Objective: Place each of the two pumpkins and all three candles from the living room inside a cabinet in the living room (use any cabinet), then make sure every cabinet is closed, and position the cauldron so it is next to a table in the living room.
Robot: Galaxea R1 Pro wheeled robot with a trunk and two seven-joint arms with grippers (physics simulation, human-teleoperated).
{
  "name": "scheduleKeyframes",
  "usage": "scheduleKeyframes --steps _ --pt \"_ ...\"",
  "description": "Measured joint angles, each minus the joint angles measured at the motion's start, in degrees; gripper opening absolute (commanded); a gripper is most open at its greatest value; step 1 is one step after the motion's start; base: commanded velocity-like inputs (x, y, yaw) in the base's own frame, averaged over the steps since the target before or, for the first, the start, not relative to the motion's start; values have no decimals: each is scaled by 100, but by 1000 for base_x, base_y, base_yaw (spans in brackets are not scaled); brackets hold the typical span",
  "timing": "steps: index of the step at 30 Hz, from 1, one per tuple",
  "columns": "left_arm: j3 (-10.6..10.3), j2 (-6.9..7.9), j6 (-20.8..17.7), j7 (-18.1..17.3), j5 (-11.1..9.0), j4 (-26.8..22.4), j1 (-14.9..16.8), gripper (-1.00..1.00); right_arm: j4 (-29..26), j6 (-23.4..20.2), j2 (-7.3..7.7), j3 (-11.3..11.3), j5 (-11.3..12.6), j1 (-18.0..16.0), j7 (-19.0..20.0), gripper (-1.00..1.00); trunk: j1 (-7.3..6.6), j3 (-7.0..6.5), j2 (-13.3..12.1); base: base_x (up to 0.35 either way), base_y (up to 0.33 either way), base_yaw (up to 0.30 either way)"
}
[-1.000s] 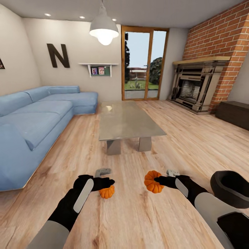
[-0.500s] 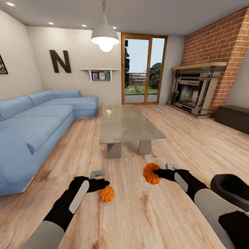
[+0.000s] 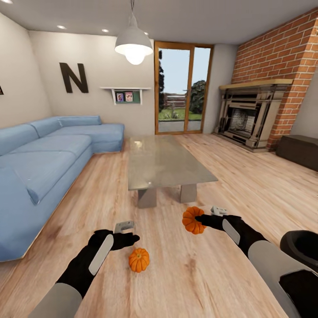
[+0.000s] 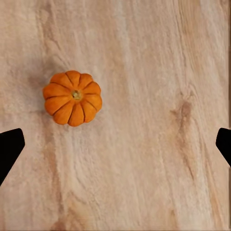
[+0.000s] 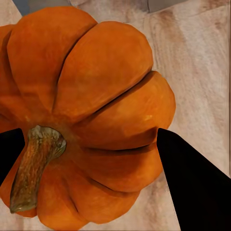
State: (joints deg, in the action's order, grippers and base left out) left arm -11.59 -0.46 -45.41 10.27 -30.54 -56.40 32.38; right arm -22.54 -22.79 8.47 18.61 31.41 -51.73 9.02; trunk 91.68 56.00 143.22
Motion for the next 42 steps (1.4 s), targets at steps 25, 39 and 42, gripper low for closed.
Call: scheduleKeyframes --steps 25,39,42 --pt "23 365 1613 -2142 -43 3155 860 100 -1928 -2775 727 -65 -320 5 -40 -100 0 -1 1 2 0 -8" --pt "-3 286 2474 -2143 6 3157 984 100 -2790 -3631 1785 -83 -337 -23 -53 -100 0 -1 1 0 0 0" --pt "-5 292 2467 -2141 9 3158 986 100 -3090 -3706 1988 -79 -390 -25 -45 -100 9 65 4 0 0 0"
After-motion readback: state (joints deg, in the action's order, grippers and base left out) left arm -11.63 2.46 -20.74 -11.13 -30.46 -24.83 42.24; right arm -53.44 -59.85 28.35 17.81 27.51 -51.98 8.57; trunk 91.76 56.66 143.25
